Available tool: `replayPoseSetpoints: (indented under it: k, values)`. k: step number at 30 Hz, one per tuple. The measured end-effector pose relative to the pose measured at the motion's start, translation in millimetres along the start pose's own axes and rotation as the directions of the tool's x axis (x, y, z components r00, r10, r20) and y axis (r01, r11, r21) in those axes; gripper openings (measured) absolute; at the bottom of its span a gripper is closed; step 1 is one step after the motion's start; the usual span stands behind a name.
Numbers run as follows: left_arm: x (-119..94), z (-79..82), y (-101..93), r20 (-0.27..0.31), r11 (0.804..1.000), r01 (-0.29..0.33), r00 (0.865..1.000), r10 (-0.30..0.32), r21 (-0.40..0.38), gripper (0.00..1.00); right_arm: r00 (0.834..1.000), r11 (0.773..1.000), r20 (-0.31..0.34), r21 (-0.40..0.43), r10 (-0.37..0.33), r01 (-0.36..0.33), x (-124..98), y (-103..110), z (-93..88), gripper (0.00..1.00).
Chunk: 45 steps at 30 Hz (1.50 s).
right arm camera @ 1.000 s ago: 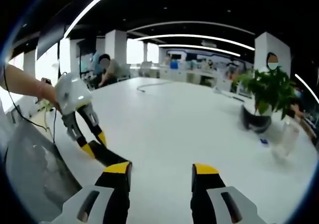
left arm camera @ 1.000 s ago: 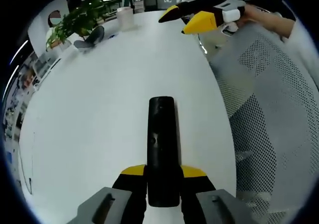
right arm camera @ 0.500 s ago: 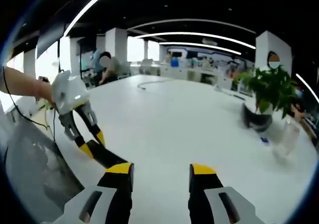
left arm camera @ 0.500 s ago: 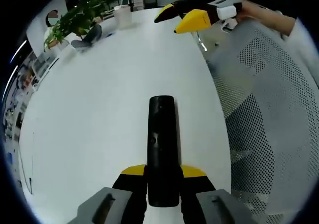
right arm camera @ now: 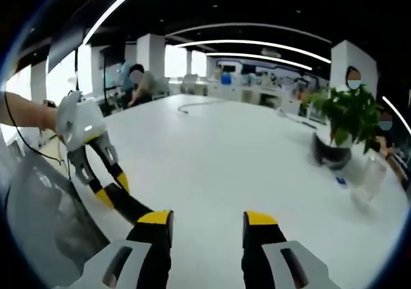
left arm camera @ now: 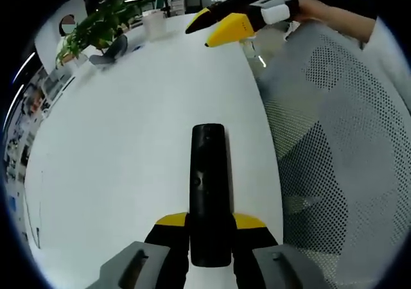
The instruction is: Press the specified remote control buttons in sequence, fully releasing each button before pressing the next.
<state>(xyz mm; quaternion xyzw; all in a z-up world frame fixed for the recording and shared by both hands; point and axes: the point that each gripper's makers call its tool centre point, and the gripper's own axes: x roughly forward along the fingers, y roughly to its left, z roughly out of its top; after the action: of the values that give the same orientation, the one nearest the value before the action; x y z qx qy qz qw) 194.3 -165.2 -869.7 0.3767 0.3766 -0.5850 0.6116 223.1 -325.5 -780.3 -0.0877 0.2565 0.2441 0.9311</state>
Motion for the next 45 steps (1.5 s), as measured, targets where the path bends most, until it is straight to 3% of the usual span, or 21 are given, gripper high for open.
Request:
replayPoseSetpoints:
  k: [13,19,24,31,37,45]
  values:
    - [-0.5,-0.9,-12.4,0.004,1.0,0.0,1.0,0.0,-0.001,0.24,1.0,1.0,-0.001,-0.012,0.013,-0.013,0.3,3.5,0.7,0.39]
    - [-0.8,-0.7,-17.0,0.034,0.999,-0.012,0.999,0.013,-0.031,0.24,1.0,1.0,0.0,-0.017,0.015,-0.015,0.1,4.8,1.1,0.38]
    - [-1.5,-1.3,-18.1,0.1,0.997,-0.023,0.995,0.03,-0.071,0.24,1.0,1.0,0.002,-0.014,0.021,-0.021,0.2,5.6,1.4,0.37]
    - [-2.4,-0.1,-20.1,0.197,0.993,-0.031,0.979,0.053,-0.114,0.24,0.999,0.998,-0.015,-0.021,0.051,-0.051,2.4,10.9,-1.3,0.33]
    - [-3.3,1.3,-20.8,0.283,0.985,-0.046,0.955,0.093,-0.169,0.24,0.995,0.995,-0.048,-0.043,0.083,-0.085,4.9,18.7,-5.3,0.31]
    - [-3.4,2.4,-22.3,0.339,0.985,-0.049,0.935,0.103,-0.163,0.24,0.985,0.987,-0.094,-0.063,0.142,-0.148,6.7,31.2,-12.2,0.27]
